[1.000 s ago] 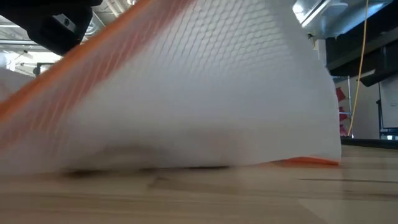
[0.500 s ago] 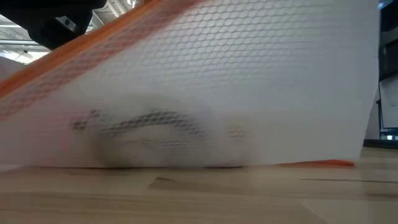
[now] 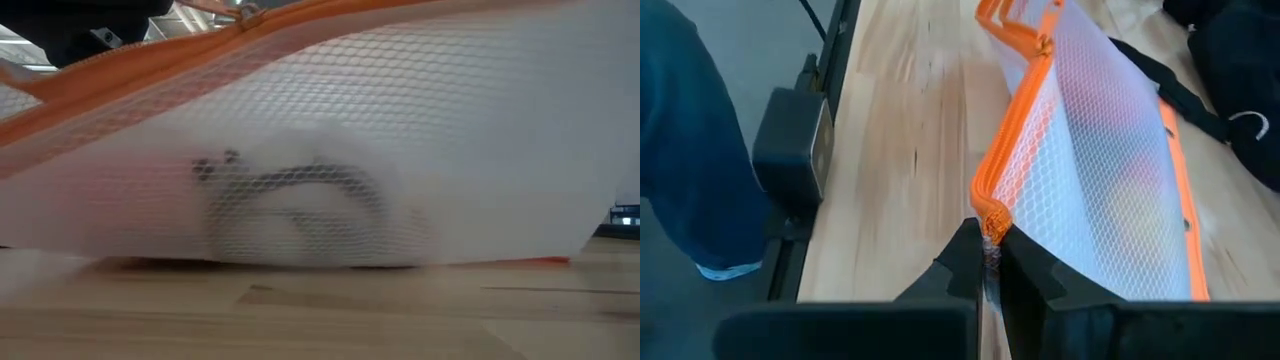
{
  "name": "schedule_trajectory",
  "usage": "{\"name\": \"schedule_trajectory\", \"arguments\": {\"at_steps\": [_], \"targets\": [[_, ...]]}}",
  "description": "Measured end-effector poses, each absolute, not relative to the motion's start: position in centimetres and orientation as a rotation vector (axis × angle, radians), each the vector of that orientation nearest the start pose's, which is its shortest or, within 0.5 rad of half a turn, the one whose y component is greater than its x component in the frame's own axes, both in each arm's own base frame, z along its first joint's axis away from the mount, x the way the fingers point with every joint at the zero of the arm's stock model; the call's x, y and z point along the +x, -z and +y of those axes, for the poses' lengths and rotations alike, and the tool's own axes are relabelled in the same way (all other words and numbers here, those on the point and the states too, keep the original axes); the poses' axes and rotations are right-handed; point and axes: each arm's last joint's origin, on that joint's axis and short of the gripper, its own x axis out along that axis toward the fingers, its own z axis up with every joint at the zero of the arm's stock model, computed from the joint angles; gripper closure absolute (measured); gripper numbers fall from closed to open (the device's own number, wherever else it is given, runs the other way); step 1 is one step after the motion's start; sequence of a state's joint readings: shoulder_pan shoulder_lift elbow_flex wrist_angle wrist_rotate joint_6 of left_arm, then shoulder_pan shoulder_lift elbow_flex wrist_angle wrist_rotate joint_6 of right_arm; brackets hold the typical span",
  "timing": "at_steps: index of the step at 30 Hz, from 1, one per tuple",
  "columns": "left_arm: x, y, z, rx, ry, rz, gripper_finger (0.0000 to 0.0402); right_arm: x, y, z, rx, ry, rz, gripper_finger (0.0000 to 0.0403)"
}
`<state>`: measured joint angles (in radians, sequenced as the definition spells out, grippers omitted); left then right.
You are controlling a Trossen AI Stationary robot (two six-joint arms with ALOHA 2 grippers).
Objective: Unpack backpack
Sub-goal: Close the zipper pouch
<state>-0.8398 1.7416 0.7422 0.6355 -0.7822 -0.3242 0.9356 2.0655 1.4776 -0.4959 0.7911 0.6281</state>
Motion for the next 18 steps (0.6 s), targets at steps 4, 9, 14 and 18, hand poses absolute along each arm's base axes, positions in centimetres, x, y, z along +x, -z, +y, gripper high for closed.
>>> {"name": "schedule_trajectory", "arguments": {"at_steps": [4,9,14,18], "targets": [[23.6,-15.8,-23.2,-0.056,0.015,0.259,0.0401,25.8,-17.0,32.9,-0.205,0.136,0.702,0.0403],[23.6,-15.8,-23.2,-0.056,0.015,0.260,0.0401,24.7,-16.7,32.7,-0.126,0.211,0.732,0.0403],[23.6,-15.8,-23.2,-0.056,0.015,0.260,0.0401,23.7,-16.6,32.9,-0.097,0.235,0.743,0.0403],[23.5,-15.8,-23.2,-0.059,0.015,0.261,0.0401,22.8,-16.4,32.9,-0.049,0.276,0.757,0.0403]]}}
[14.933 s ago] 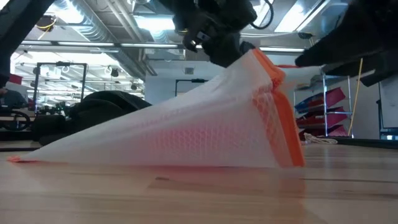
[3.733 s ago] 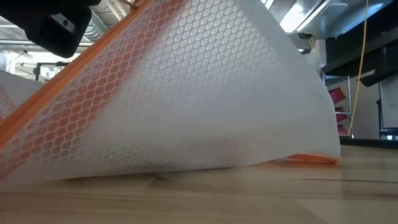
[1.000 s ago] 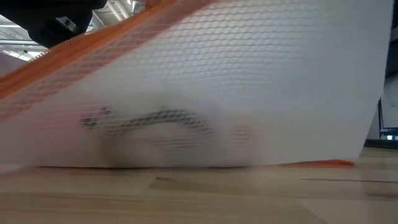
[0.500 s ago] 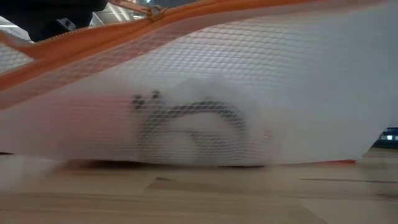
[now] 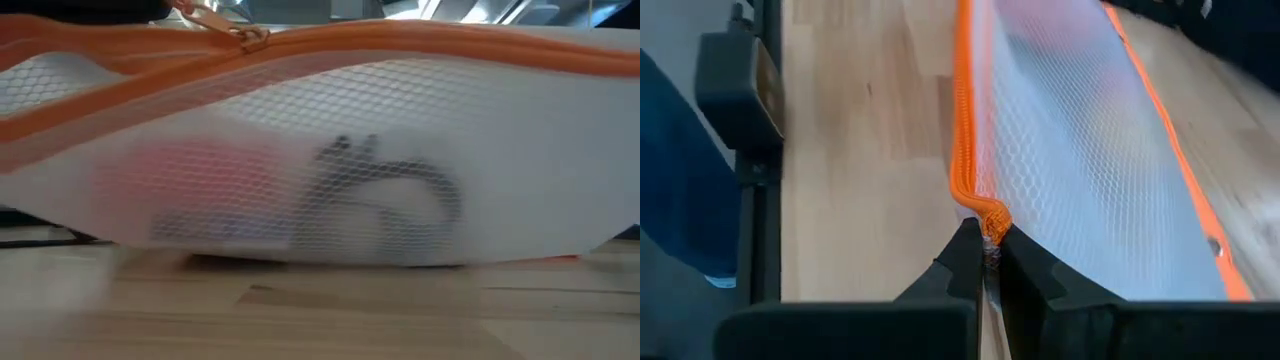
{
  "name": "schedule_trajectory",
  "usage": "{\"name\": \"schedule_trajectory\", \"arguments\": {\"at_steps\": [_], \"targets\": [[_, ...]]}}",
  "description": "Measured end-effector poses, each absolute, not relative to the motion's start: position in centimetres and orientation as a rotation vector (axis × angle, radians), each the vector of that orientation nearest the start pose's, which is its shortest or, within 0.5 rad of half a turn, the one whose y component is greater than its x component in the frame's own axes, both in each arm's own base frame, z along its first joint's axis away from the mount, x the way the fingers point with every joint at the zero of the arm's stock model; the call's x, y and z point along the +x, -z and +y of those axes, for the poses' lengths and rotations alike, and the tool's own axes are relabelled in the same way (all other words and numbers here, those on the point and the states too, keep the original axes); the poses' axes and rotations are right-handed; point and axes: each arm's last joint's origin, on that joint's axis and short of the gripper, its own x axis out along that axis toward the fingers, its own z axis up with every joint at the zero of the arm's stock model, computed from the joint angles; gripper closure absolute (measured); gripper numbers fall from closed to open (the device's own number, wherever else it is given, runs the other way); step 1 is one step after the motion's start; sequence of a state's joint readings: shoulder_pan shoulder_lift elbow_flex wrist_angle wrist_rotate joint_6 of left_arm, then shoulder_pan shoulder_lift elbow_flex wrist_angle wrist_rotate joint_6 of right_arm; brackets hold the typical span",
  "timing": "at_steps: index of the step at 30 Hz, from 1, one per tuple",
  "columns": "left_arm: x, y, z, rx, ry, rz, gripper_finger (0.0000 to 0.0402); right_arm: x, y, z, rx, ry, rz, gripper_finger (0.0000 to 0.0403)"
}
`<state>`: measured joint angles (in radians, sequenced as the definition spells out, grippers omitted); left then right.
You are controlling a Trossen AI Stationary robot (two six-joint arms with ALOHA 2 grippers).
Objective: Unpack backpack
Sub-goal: Close the zipper pouch
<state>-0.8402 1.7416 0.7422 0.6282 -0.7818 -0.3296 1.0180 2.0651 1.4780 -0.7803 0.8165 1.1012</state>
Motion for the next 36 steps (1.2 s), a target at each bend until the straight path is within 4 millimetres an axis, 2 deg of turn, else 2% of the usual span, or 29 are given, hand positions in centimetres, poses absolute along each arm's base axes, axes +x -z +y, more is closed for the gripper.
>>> {"name": "schedule_trajectory", "arguments": {"at_steps": [5,23,36], "targets": [[23.5,-15.6,-23.2,-0.052,0.012,0.274,0.0401,21.5,-16.2,32.8,0.029,0.345,0.790,0.0403],[23.5,-15.6,-23.2,-0.056,0.011,0.273,0.0401,19.6,-16.1,30.5,0.354,0.751,0.961,0.0402],[23.5,-15.6,-23.2,-0.053,0.012,0.274,0.0401,18.9,-16.2,29.8,0.354,0.874,1.022,0.0402]]}}
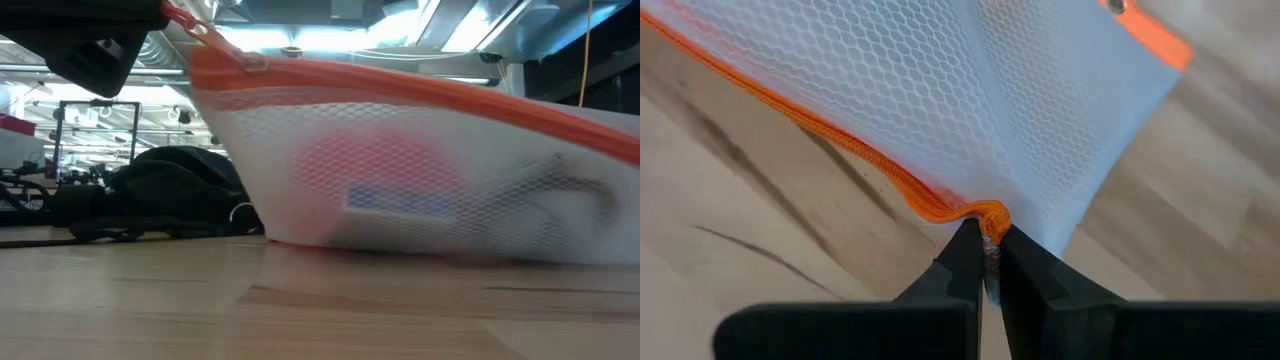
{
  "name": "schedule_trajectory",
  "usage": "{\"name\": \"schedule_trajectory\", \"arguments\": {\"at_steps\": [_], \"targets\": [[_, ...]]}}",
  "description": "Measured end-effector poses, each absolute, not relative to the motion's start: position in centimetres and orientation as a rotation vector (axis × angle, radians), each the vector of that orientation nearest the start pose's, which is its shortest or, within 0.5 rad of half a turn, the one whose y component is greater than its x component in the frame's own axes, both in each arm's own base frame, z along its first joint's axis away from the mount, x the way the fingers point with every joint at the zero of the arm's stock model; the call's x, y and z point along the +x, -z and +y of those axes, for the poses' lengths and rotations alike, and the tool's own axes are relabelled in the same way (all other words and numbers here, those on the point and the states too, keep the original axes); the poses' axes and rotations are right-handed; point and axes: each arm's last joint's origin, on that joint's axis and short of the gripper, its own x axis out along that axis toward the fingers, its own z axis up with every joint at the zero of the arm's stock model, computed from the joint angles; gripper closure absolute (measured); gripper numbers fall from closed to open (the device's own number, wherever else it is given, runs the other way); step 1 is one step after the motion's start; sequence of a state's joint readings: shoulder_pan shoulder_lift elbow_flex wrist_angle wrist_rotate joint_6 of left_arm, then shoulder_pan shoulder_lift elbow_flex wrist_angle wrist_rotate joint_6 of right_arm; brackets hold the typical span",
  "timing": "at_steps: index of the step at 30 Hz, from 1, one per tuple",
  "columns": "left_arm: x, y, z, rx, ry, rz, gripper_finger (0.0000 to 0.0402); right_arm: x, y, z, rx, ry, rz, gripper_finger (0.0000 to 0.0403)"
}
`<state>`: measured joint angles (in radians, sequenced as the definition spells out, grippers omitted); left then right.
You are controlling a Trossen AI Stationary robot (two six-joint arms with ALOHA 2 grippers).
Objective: Unpack backpack
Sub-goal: Close the zipper pouch
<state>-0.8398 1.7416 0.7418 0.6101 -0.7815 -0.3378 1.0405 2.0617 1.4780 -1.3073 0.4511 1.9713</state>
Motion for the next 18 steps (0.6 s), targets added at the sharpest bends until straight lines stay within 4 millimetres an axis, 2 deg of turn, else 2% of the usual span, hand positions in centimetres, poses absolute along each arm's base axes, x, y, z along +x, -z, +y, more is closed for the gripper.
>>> {"name": "schedule_trajectory", "arguments": {"at_steps": [15,18], "targets": [[23.45,-15.43,-23.10,-0.040,0.008,0.291,0.0401,18.73,-16.40,29.30,0.320,0.916,1.017,0.0401],[23.45,-15.42,-23.10,-0.039,0.008,0.292,0.0401,18.55,-16.42,29.17,0.323,0.950,1.059,0.0401]]}}
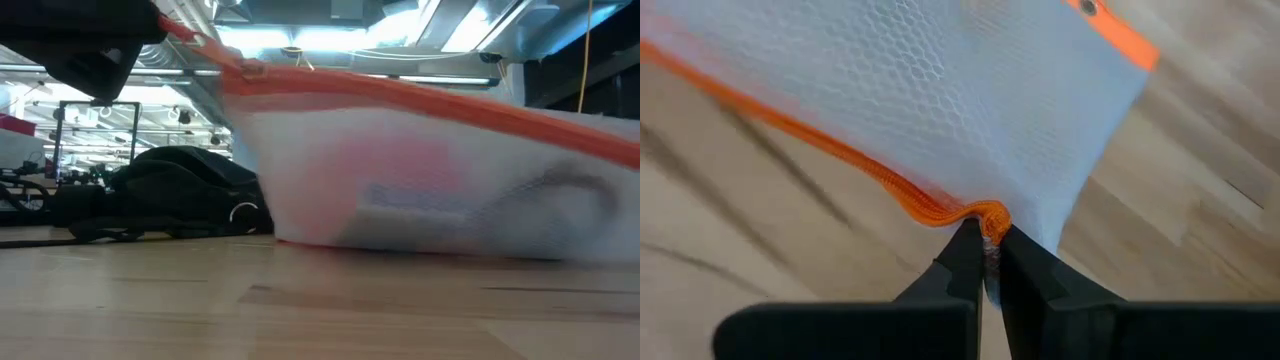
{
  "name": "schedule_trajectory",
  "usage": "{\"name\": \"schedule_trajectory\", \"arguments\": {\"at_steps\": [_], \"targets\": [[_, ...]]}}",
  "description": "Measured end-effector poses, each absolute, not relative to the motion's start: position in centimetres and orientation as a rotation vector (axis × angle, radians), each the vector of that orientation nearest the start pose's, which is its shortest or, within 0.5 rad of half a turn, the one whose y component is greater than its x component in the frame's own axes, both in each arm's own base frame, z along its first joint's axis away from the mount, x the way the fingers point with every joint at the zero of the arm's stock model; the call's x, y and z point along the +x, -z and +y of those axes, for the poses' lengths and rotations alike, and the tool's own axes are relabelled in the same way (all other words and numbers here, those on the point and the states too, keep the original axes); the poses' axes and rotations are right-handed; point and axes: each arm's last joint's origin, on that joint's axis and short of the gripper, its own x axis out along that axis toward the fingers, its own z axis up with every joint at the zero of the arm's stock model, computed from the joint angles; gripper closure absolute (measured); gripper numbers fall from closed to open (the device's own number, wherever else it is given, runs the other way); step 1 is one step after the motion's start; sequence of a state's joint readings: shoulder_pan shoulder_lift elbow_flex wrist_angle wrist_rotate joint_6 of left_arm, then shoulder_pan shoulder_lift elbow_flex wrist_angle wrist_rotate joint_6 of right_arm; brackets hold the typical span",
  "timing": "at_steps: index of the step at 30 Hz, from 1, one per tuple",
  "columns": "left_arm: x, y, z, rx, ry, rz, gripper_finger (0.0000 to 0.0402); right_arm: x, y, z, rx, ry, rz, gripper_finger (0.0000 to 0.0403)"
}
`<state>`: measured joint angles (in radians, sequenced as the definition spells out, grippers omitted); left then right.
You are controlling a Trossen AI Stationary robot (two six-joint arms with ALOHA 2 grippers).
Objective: Unpack backpack
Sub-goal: Close the zipper pouch
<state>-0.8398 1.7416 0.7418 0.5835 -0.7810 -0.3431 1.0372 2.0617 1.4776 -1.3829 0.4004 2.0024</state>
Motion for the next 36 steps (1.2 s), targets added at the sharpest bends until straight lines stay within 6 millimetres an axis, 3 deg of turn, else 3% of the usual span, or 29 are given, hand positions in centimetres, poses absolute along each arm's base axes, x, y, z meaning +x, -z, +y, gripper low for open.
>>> {"name": "schedule_trajectory", "arguments": {"at_steps": [5,22,28,36], "targets": [[23.5,-15.4,-23.1,-0.037,0.005,0.294,0.0401,18.1,-16.6,28.6,0.327,1.068,1.119,0.0401],[23.0,-14.2,-22.6,-0.043,-0.035,0.401,0.0401,18.4,-16.5,28.8,0.352,1.030,1.080,0.0402],[22.7,-13.5,-22.3,-0.043,-0.045,0.461,0.0401,20.0,-15.9,29.4,0.477,0.942,1.091,0.0402],[22.2,-13.0,-22.3,0.007,-0.061,0.501,0.0401,24.8,-15.6,29.4,0.511,0.636,1.116,0.0394]]}}
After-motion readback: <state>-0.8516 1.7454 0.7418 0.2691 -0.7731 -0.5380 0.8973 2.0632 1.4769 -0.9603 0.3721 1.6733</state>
